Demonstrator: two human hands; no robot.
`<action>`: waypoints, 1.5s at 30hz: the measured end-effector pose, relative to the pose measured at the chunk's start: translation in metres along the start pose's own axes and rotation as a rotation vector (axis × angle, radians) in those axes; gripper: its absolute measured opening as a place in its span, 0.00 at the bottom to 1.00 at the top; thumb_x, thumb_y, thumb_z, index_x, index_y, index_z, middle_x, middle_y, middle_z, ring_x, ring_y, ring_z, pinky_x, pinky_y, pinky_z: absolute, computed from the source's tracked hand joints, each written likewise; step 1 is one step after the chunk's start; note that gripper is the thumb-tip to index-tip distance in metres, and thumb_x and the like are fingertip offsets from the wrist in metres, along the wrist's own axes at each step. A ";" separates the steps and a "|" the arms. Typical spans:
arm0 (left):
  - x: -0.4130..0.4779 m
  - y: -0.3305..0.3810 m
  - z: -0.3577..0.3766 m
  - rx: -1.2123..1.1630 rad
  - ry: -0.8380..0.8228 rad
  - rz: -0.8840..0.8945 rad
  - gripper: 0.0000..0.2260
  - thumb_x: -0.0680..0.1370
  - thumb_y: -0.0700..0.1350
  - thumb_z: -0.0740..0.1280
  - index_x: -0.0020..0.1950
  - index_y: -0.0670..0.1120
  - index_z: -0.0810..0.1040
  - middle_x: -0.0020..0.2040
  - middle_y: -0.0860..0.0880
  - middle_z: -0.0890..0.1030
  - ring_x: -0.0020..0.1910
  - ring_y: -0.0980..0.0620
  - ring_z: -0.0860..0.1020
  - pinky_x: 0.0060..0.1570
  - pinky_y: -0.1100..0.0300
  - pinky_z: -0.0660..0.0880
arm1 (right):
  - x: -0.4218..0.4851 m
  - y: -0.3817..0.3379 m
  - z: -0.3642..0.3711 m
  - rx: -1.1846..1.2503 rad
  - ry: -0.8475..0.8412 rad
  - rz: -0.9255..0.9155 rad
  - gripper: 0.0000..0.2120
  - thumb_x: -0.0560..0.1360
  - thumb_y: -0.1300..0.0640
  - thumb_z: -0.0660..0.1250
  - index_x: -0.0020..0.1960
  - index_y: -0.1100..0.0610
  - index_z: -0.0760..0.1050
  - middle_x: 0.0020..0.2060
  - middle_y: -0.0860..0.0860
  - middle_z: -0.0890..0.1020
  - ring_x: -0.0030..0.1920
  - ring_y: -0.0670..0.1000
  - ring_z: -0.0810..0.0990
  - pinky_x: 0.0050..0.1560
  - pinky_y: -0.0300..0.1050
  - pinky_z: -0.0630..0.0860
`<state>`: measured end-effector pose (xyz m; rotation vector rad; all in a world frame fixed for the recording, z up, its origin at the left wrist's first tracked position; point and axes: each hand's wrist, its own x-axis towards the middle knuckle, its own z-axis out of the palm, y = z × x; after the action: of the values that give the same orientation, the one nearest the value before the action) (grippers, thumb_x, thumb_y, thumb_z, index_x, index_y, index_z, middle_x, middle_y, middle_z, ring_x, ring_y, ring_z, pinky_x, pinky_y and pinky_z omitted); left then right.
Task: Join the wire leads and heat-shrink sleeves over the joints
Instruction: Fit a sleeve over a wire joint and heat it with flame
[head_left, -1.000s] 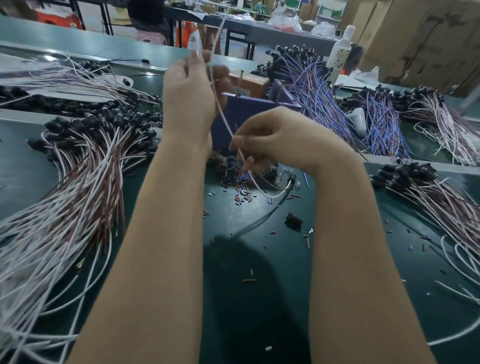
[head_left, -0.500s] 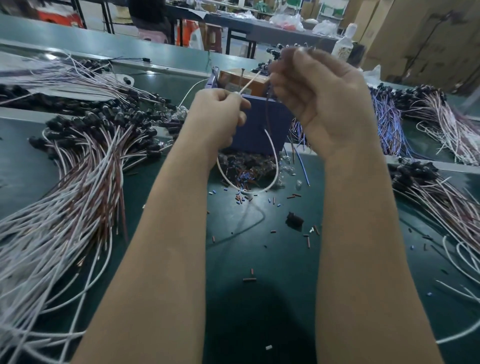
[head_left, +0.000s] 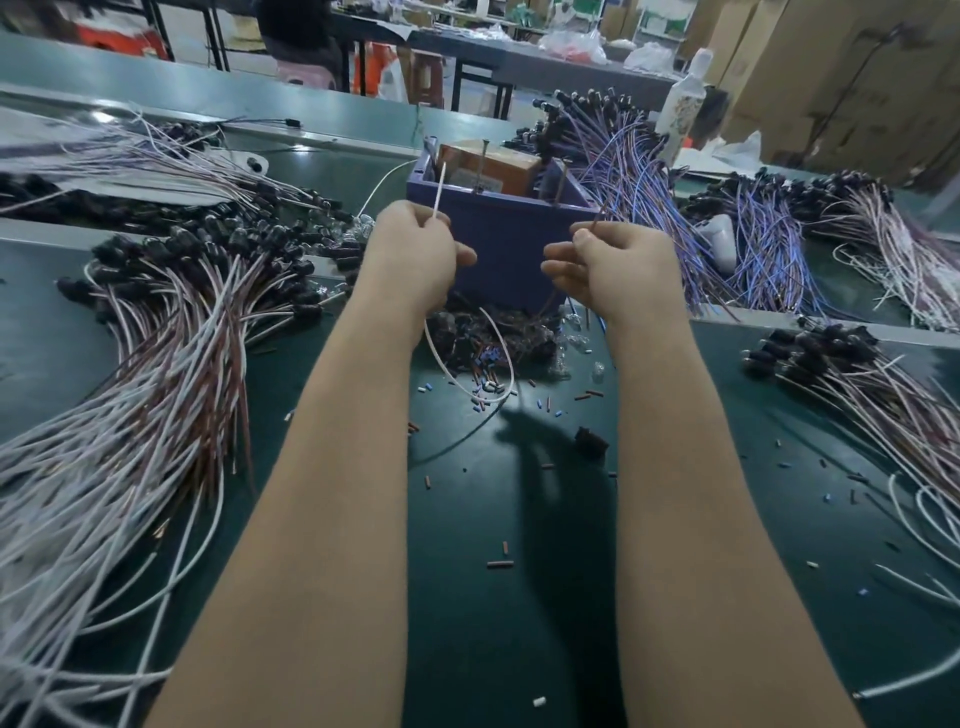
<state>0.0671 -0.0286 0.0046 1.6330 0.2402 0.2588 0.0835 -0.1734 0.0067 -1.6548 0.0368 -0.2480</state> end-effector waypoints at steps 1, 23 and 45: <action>0.001 -0.001 0.000 0.014 0.009 0.019 0.07 0.82 0.39 0.52 0.53 0.45 0.69 0.33 0.50 0.77 0.26 0.56 0.65 0.23 0.67 0.61 | 0.000 0.002 0.000 -0.033 0.001 -0.005 0.07 0.81 0.63 0.57 0.48 0.59 0.73 0.34 0.53 0.80 0.24 0.42 0.78 0.30 0.34 0.77; 0.001 -0.007 0.008 -0.001 0.017 0.115 0.07 0.80 0.38 0.55 0.53 0.48 0.68 0.33 0.52 0.81 0.31 0.55 0.68 0.33 0.61 0.65 | -0.001 0.018 0.008 -0.334 0.180 -0.163 0.04 0.78 0.58 0.62 0.45 0.53 0.69 0.33 0.51 0.83 0.33 0.46 0.77 0.47 0.47 0.77; -0.005 0.001 0.005 0.076 -0.041 0.126 0.08 0.78 0.35 0.57 0.53 0.46 0.69 0.37 0.52 0.81 0.28 0.58 0.71 0.30 0.65 0.68 | 0.002 0.019 0.011 -0.265 0.212 -0.152 0.11 0.77 0.64 0.59 0.54 0.54 0.75 0.33 0.47 0.80 0.39 0.50 0.80 0.49 0.50 0.79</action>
<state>0.0639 -0.0351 0.0049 1.7296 0.1167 0.3150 0.0897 -0.1652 -0.0128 -1.8906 0.1079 -0.5530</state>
